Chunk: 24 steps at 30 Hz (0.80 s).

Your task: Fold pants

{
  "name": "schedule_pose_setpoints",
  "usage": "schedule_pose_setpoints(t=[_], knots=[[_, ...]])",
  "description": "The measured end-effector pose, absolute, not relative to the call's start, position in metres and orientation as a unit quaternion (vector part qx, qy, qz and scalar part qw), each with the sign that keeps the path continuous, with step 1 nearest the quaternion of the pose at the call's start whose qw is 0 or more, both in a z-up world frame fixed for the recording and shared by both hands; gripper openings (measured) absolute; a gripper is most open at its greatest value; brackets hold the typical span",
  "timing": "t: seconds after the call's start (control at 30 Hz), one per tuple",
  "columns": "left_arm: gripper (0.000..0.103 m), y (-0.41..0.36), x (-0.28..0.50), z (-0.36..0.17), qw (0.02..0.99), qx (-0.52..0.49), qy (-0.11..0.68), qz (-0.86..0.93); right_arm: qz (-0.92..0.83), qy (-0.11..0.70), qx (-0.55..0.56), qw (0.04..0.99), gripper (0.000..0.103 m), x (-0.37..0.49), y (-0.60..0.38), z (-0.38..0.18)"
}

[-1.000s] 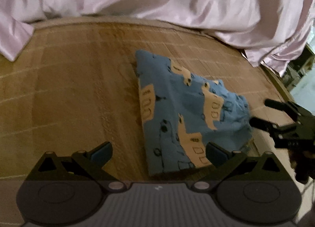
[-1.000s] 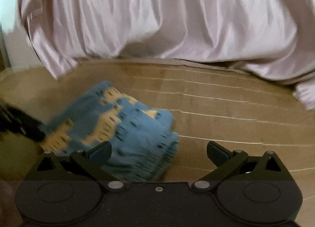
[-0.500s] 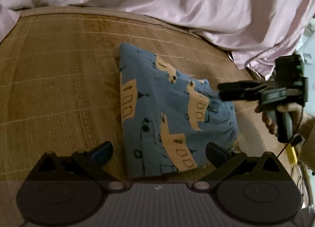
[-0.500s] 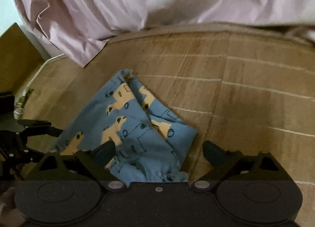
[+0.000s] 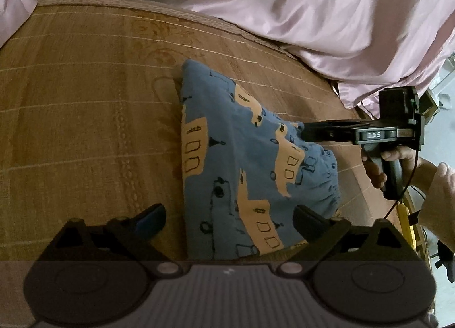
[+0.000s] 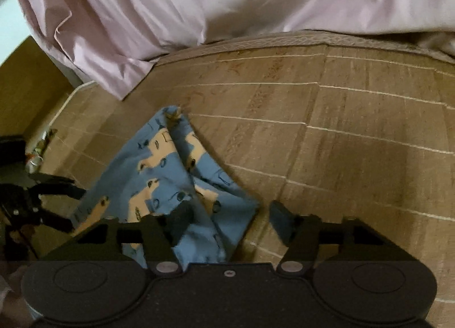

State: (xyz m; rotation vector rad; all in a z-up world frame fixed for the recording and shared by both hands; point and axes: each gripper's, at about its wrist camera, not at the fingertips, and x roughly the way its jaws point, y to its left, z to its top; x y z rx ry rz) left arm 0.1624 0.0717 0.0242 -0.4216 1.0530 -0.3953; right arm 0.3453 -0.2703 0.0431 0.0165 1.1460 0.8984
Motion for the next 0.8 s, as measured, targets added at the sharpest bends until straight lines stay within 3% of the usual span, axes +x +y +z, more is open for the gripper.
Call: schedule_pose_setpoints(t=[0.3, 0.53, 0.6, 0.67, 0.77, 0.8], knots=[[0.068, 0.082, 0.164, 0.023, 0.818, -0.223, 0.505, -0.165, 0.424, 0.528, 0.033, 0.735, 0.055, 0.346, -0.276, 0.044], [0.060, 0.080, 0.166, 0.022, 0.810, -0.222, 0.515, -0.170, 0.437, 0.535, 0.037, 0.722, 0.059, 0.346, -0.266, 0.040], [0.059, 0.080, 0.165, 0.022, 0.810, -0.223, 0.515, -0.172, 0.435, 0.533, 0.027, 0.725, 0.055, 0.344, -0.263, 0.041], [0.057, 0.079, 0.165, 0.022, 0.811, -0.219, 0.515, -0.172, 0.420, 0.531, 0.009, 0.736, 0.037, 0.341, -0.261, 0.043], [0.043, 0.076, 0.166, 0.022, 0.813, -0.208, 0.518, -0.166, 0.400, 0.526, -0.017, 0.750, 0.020, 0.330, -0.255, 0.047], [0.038, 0.075, 0.167, 0.022, 0.814, -0.202, 0.520, -0.162, 0.395, 0.521, -0.024, 0.756, 0.019, 0.324, -0.252, 0.049]])
